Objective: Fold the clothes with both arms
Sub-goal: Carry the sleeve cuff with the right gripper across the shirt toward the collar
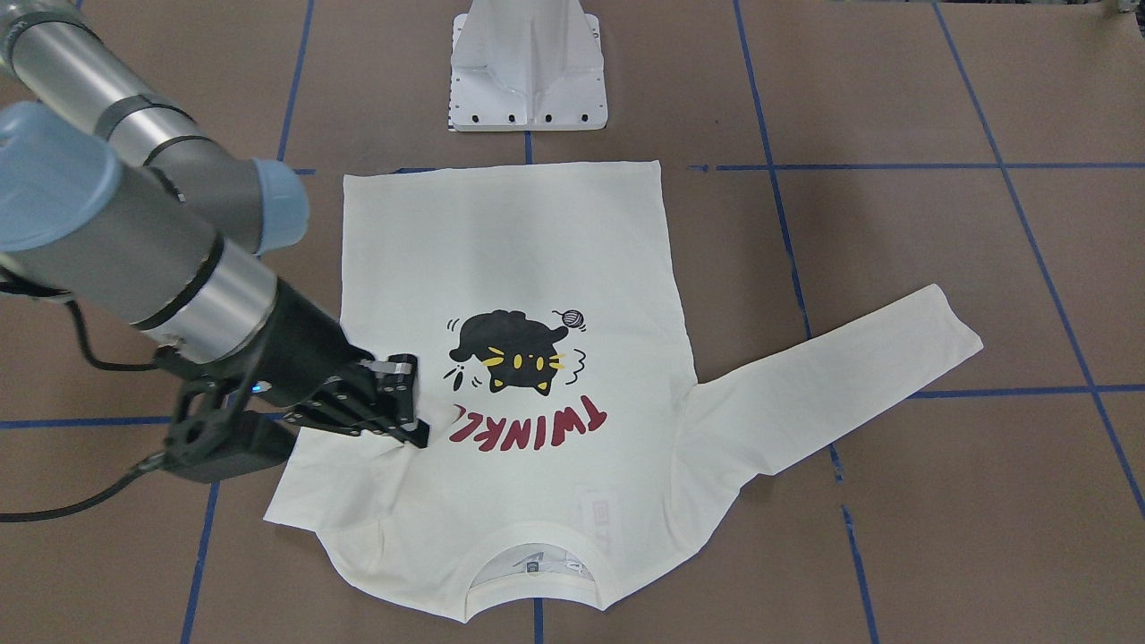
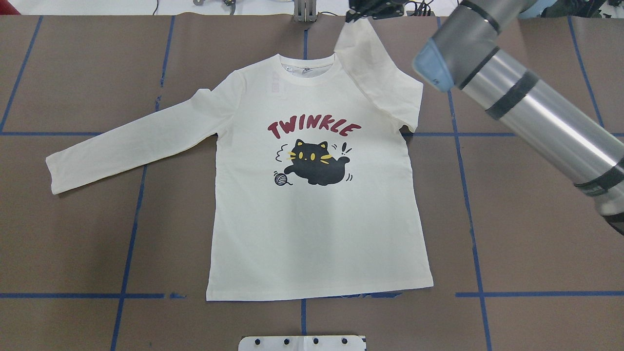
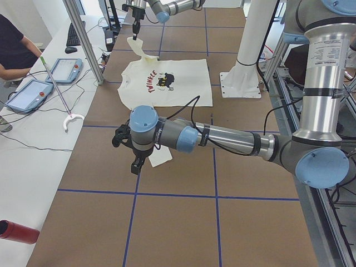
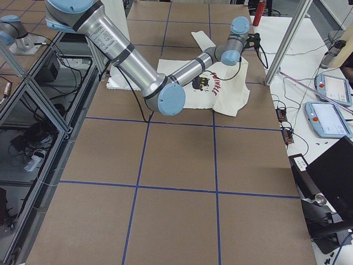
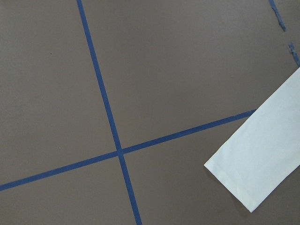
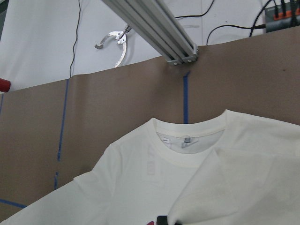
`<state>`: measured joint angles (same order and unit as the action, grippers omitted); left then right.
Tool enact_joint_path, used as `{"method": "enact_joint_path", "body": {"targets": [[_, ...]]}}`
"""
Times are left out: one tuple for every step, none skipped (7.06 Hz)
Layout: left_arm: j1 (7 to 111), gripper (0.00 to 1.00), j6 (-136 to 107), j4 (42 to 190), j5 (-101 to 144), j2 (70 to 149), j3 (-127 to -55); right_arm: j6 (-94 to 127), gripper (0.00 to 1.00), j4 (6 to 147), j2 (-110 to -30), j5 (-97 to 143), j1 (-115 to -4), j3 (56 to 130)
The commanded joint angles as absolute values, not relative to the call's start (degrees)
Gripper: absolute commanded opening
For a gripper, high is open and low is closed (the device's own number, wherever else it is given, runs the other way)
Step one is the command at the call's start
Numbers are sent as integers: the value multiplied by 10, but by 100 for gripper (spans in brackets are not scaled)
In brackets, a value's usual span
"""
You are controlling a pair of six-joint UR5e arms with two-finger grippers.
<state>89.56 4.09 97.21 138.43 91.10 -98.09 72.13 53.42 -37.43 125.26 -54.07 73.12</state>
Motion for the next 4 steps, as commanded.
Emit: {"method": "enact_joint_path", "body": {"targets": [[896,100,41,973,1384,916,-968,742,0,492,-303,1072,-422,667],[896,100,41,973,1384,917,-966,742,0,463,-301,1024,-390,627],[896,100,40,973,1385,917,-966,742,0,461,-302,1013,-380,613],[896,100,41,973,1385,917,-966,741,0,461,-300,1001,-369,605]]}}
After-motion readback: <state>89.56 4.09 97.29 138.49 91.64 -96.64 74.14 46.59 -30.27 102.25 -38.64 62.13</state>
